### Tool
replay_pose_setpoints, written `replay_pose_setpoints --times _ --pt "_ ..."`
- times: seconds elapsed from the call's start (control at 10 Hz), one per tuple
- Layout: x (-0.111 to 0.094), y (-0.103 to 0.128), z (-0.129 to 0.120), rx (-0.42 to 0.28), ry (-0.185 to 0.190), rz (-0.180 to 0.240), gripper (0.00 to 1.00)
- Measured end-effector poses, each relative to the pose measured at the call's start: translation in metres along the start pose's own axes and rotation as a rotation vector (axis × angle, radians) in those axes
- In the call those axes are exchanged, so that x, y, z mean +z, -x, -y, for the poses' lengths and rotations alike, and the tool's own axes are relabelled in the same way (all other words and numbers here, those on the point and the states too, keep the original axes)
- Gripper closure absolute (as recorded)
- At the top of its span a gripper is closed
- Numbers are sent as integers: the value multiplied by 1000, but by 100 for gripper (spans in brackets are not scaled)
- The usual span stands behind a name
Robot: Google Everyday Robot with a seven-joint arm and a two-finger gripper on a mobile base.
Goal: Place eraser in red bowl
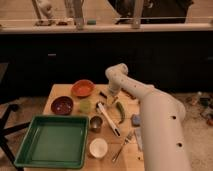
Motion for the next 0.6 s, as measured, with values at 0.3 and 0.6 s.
replay_pose_setpoints --times 0.3,0.6 --pt "0 -1 0 -6 6 -1 69" --pt "-4 -5 -3 -2 10 1 98"
